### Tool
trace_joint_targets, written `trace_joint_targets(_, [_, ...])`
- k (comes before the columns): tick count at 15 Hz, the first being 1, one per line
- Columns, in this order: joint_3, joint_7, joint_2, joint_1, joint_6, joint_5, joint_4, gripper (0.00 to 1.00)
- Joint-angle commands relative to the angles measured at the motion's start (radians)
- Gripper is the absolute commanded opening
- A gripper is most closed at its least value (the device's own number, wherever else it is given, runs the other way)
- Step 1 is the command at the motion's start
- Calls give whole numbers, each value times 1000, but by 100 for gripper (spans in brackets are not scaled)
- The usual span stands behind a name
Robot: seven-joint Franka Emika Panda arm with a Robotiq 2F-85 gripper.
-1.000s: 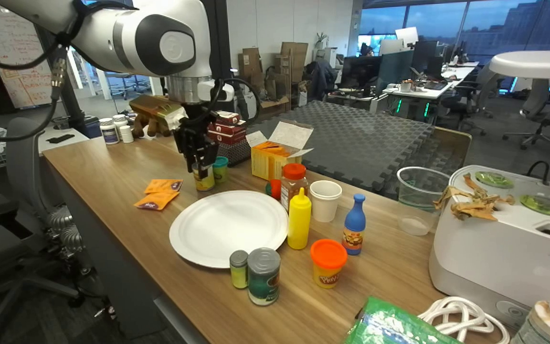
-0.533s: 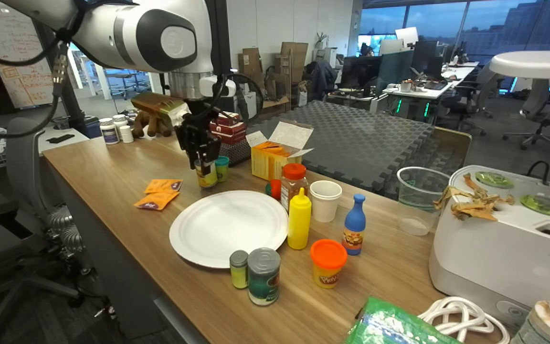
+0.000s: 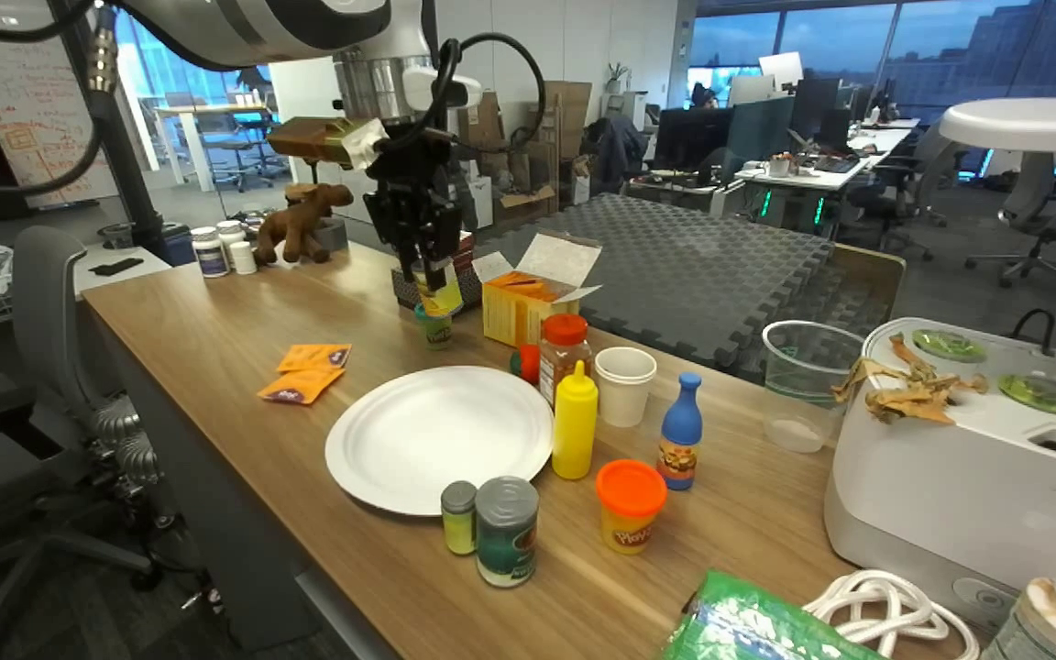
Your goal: Put the containers and strawberry plush toy on the white plate
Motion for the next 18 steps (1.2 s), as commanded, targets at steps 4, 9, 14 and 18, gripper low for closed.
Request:
trace_joint_targets(4, [-22, 7, -105, -46, -12, 4, -124, 17])
trace_joint_targets(9, [-19, 14, -109, -62, 13, 10, -185, 17])
trace_joint_targets(14, [-14, 16, -90, -67, 52, 24, -218, 17])
trace_joint_targets(18, [-4, 5, -77, -85, 99, 79, -232, 17])
